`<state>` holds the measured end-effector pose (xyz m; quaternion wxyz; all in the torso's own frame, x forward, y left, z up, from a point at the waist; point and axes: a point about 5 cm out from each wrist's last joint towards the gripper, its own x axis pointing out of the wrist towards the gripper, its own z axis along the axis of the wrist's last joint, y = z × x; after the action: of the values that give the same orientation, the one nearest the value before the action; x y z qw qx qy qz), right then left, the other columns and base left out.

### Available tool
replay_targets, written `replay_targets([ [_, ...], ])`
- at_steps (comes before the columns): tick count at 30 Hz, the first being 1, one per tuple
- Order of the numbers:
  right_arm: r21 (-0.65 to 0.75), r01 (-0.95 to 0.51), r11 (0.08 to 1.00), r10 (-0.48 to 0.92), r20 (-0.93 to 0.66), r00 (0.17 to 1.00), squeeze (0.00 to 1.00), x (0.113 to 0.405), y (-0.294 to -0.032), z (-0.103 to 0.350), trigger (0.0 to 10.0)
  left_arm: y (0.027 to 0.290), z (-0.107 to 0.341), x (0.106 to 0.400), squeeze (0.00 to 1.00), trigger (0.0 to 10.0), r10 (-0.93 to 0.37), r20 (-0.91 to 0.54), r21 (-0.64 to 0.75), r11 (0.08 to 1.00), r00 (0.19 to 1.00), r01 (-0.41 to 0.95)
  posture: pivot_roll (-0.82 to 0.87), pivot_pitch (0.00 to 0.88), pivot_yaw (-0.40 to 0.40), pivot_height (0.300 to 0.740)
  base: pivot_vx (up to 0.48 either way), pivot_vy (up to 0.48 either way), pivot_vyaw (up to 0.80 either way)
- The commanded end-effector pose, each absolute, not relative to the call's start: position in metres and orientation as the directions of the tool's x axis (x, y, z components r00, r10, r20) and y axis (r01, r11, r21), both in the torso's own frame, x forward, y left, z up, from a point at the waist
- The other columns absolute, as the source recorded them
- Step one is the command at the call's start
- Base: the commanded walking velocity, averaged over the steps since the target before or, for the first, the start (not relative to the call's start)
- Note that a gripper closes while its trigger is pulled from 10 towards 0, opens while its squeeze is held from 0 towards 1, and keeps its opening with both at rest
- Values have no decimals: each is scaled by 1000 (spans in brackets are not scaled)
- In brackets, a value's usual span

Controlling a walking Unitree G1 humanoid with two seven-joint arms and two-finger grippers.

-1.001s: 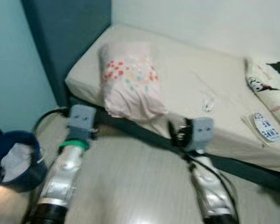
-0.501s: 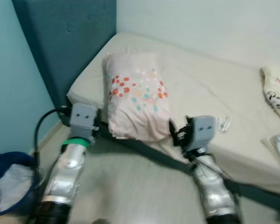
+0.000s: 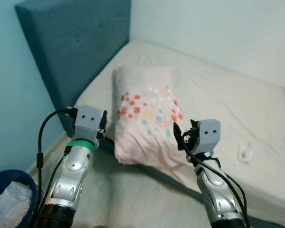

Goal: Clean up the room

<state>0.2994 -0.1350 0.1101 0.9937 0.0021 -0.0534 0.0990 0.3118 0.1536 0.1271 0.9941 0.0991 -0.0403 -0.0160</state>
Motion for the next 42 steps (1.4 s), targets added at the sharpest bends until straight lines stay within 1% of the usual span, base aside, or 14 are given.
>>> replay_targets([
  [1,-17,-176,984,177,85,981,0,297,-143,105,10000,149,125,311,0,10000,-55,68,203,978,996,40,38,48,2,740,446,0,0],
  [5,-22,-180,983,181,81,980,0,297,-143,105,10000,149,125,311,0,10000,-55,66,202,978,996,40,39,51,1,740,441,0,0],
  [14,-23,-186,982,188,73,980,0,296,-142,104,10000,149,124,310,0,10000,-54,64,202,979,997,40,38,53,2,740,429,0,764],
  [24,15,-161,987,160,75,984,0,297,-146,104,10000,148,123,310,0,10000,-59,55,195,980,997,47,37,55,2,740,370,0,0],
  [26,22,-158,987,156,73,985,0,297,-146,104,10000,147,123,310,0,10000,-65,53,189,980,996,54,37,55,2,740,0,0,-800],
  [30,27,-155,988,152,70,986,0,298,-147,104,10000,138,124,308,0,10000,-131,52,164,979,990,121,37,51,2,740,0,0,-800],
  [38,27,-153,988,151,71,986,0,299,-147,105,10000,136,124,308,0,10000,-140,52,161,978,989,130,36,50,4,740,0,0,-800],
  [42,29,-152,988,150,71,986,0,299,-147,105,10000,136,125,308,0,10000,-143,49,159,978,989,133,37,51,5,740,0,0,0],
])
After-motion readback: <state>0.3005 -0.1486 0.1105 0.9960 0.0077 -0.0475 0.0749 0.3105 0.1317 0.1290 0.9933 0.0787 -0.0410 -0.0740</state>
